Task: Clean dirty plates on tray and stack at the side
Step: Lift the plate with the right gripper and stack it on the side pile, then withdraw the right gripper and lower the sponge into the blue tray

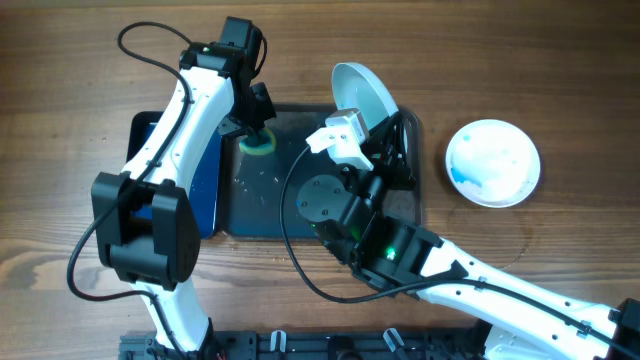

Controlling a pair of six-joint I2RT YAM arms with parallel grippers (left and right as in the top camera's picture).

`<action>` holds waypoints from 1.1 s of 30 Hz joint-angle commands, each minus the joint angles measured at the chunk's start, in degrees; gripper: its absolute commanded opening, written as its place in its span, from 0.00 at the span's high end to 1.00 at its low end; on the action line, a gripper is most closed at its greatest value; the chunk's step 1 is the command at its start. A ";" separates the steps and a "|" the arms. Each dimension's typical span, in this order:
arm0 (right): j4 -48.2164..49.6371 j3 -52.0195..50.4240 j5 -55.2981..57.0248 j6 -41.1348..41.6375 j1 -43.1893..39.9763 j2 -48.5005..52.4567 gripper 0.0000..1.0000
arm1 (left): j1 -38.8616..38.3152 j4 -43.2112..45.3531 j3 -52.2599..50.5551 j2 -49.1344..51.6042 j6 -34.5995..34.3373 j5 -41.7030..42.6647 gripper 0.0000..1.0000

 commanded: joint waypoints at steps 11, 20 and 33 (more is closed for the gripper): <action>-18.25 -5.75 -33.66 44.74 -3.65 -0.85 0.96 | -0.02 0.17 0.24 -0.63 0.94 0.63 0.96; -24.37 -5.73 -102.22 56.81 -45.64 -1.51 0.96 | -0.02 0.13 0.24 -0.63 2.21 0.63 0.96; -42.84 -6.27 -60.67 58.82 -72.06 2.05 0.96 | -0.02 0.11 0.24 -0.63 2.21 0.63 0.96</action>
